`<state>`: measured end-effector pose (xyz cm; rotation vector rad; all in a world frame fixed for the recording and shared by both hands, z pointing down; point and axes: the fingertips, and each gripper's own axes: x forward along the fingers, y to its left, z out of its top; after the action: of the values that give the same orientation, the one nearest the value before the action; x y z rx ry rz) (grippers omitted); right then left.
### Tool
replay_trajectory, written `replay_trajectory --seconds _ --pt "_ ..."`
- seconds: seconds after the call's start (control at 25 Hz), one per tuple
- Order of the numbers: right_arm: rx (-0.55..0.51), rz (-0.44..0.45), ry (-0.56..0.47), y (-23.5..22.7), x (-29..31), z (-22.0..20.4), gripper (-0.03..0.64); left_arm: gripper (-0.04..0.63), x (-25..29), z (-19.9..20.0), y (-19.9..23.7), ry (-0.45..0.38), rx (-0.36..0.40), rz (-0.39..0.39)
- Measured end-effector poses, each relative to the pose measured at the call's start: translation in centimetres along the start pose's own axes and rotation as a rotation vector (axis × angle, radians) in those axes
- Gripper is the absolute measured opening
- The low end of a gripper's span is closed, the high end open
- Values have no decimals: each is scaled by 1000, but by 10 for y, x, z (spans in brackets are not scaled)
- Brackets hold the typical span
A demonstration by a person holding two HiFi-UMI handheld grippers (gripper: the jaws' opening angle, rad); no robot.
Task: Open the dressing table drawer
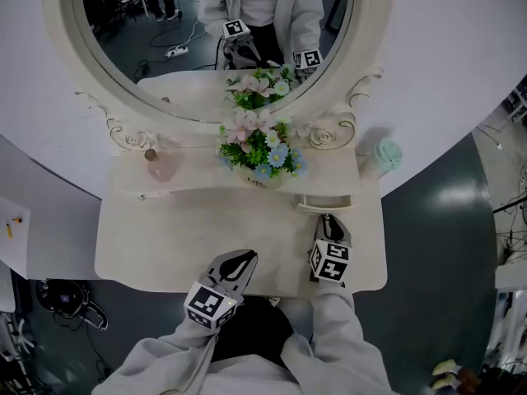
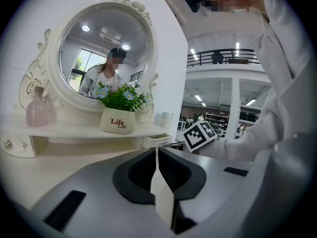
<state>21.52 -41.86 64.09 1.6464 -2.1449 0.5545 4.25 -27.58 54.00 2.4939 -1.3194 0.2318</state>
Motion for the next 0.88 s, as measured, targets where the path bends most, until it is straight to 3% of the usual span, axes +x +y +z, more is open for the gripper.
replay_trajectory --seconds 0.88 --pt "3 2 4 0 -10 -7 107 29 -7 3 -4 -20 13 6"
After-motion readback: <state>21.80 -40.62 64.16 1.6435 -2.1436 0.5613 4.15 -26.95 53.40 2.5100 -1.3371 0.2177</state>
